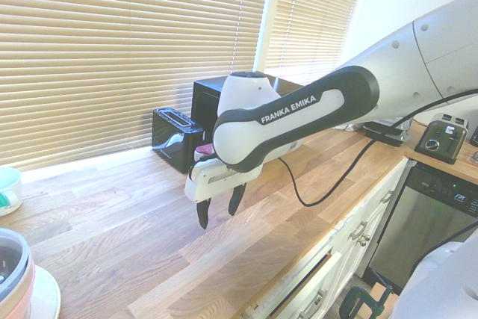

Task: Press the toaster

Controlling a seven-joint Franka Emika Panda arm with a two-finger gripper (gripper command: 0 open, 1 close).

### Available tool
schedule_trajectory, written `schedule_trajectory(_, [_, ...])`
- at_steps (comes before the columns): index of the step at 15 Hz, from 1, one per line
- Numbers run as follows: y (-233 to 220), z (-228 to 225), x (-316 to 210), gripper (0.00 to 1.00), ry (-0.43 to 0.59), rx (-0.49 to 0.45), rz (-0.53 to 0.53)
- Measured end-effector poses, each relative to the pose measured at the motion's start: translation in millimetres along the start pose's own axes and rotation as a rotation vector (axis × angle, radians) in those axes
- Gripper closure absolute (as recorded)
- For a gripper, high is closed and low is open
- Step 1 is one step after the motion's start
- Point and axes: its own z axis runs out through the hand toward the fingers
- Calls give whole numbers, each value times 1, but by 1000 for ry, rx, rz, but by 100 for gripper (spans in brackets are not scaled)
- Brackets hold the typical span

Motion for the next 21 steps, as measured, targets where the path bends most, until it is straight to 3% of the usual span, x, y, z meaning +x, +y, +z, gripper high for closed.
schedule_trajectory(5, [-3,-4,4,0,63,8,-39])
schedule_trajectory(13, [-32,-33,55,0,269,199,-116])
schedule_trajectory(21, [-64,-68,113,0,495,310,-87])
